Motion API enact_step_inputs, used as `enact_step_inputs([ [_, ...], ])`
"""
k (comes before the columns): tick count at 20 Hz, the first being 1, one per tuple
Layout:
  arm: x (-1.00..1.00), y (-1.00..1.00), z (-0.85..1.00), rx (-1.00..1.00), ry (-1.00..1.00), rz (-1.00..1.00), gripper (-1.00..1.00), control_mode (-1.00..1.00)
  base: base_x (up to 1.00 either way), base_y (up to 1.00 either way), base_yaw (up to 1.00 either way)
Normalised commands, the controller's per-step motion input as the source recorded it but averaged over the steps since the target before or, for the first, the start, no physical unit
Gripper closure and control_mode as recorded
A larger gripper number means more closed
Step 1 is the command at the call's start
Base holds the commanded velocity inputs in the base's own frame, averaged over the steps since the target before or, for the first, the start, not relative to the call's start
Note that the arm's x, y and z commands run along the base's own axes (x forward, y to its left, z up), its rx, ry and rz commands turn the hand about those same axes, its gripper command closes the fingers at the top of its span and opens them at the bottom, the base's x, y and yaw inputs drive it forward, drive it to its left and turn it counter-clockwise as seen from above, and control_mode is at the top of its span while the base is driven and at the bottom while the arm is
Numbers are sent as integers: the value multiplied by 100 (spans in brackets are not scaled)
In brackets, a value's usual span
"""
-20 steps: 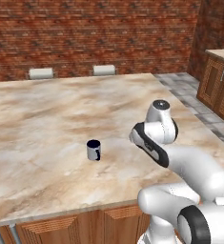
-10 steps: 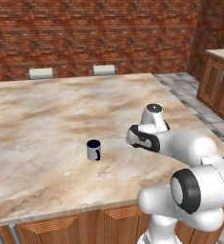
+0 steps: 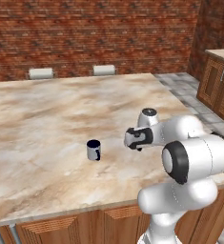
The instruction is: Clear the mugs and bowl far away from the sink.
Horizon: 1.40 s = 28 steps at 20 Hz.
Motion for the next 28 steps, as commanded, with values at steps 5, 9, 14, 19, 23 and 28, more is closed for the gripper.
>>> enact_step_inputs([
  [5,25,0,-33,0,2,0,100,-100,0,0,0],
  [9,20,0,-34,0,1,0,100,-100,0,0,0],
  [14,21,0,-35,0,2,0,100,-100,0,0,0],
  [19,21,0,-31,0,2,0,-100,-100,0,0,0],
  [23,1,0,0,0,0,0,-100,-100,0,0,0],
  [28,0,0,6,0,1,-4,-100,-100,0,0,0],
])
